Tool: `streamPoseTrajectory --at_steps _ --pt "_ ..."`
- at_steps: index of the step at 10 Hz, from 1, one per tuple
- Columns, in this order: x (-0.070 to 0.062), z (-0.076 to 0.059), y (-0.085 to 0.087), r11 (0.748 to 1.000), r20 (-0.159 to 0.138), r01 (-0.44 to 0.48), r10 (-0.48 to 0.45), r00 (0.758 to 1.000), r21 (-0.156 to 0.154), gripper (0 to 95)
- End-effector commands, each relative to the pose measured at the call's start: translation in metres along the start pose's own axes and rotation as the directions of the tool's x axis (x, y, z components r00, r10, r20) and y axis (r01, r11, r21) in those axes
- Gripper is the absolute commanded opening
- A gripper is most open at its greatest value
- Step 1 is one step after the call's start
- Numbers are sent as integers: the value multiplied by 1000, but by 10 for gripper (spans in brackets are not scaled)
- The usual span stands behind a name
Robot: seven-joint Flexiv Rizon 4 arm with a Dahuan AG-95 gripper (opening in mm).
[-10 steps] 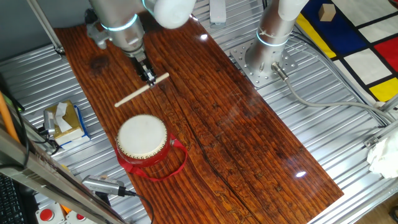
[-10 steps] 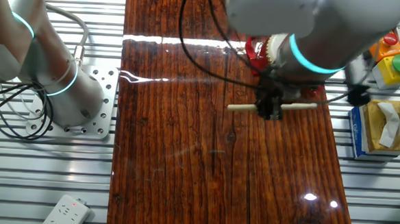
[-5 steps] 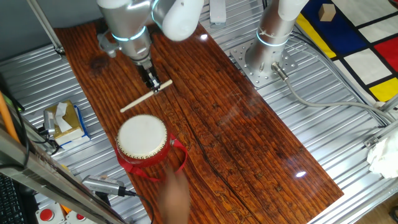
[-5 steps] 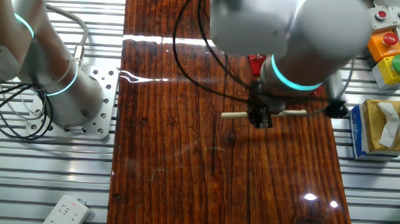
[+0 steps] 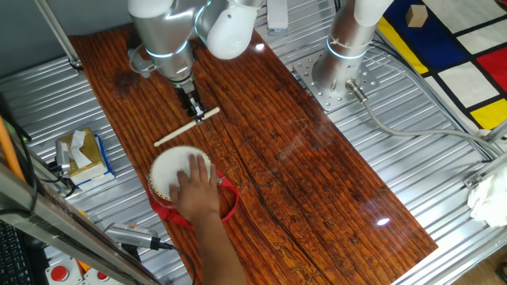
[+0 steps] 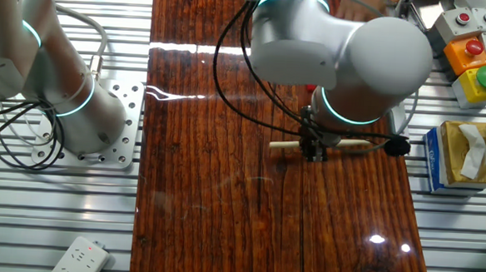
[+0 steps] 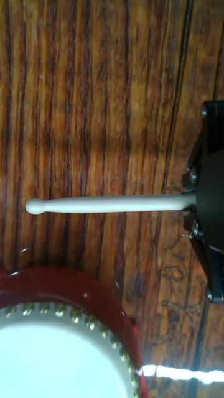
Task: Play the drum
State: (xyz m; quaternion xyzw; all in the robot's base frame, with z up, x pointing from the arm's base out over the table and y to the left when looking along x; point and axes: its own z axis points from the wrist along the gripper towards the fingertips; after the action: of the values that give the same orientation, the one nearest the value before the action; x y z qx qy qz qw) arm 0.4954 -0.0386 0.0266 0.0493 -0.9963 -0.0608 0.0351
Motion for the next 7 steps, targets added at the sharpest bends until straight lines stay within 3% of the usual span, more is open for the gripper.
streamPoseTrajectory --at_steps 1,7 --pt "-1 5 0 1000 -2 1 -1 1000 -9 0" --pt "-1 15 0 1000 -2 0 0 1000 -7 0"
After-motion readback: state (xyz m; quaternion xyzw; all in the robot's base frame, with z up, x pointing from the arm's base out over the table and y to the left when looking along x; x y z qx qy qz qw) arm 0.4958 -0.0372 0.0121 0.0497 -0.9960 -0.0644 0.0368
